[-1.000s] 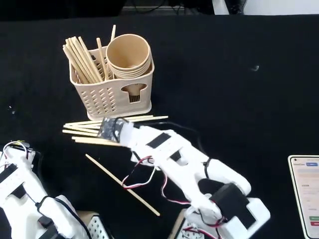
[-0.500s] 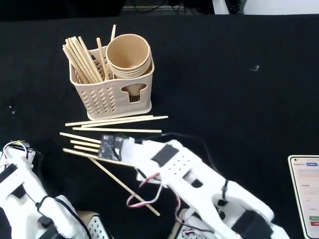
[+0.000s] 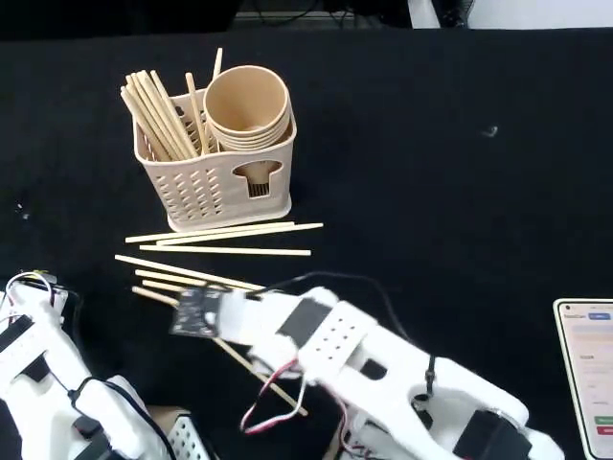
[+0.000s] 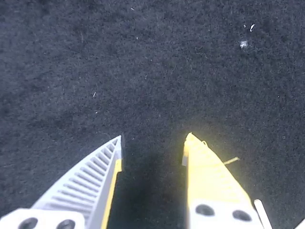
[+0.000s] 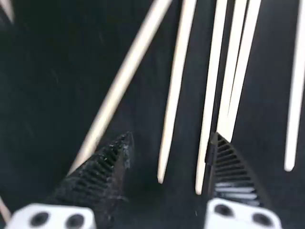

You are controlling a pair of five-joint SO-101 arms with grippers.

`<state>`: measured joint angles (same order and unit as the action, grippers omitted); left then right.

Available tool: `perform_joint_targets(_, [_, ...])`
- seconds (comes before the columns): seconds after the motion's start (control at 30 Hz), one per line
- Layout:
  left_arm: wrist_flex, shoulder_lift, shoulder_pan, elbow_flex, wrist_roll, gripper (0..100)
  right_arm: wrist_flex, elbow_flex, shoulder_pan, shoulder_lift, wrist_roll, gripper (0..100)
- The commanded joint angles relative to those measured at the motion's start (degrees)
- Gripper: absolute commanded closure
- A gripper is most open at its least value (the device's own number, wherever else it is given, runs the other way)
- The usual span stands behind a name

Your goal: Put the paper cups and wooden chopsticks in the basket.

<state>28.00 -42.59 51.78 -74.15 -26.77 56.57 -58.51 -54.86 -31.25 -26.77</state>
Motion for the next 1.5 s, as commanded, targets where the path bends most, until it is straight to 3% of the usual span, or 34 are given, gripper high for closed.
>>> perform_joint_targets(0.0, [-0.97, -0.79, -0.75, 1.01, 0.00, 79, -3.34, 5.41, -4.31, 0.04, 8.44, 74.0])
perform_joint_targets(0.2, [-0.97, -0.79, -0.75, 1.01, 0.00, 79, -15.56, 8.31, -4.57, 15.96, 10.29, 74.0])
perform_joint_targets(0.47, [-0.97, -0.79, -0.66, 1.01, 0.00, 79, -10.99, 23.52, -4.48, 31.43, 10.20, 74.0])
perform_joint_targets(0.77, [-0.97, -0.79, -0.66, 1.10, 0.00, 79, -10.46, 26.86, -2.64, 38.73, 8.00, 74.2])
perform_joint_targets(0.93, [-0.97, -0.79, -0.66, 1.10, 0.00, 79, -5.27, 29.05, -2.64, 40.75, 7.91, 76.3])
perform_joint_targets(1.1, [-0.97, -0.79, -0.66, 1.10, 0.00, 79, -2.90, 30.99, -2.20, 42.77, 7.91, 99.2])
perform_joint_targets(1.47, [-0.97, -0.79, -0.66, 1.10, 0.00, 79, 2.37, 30.20, -0.88, 30.55, 7.91, 98.8])
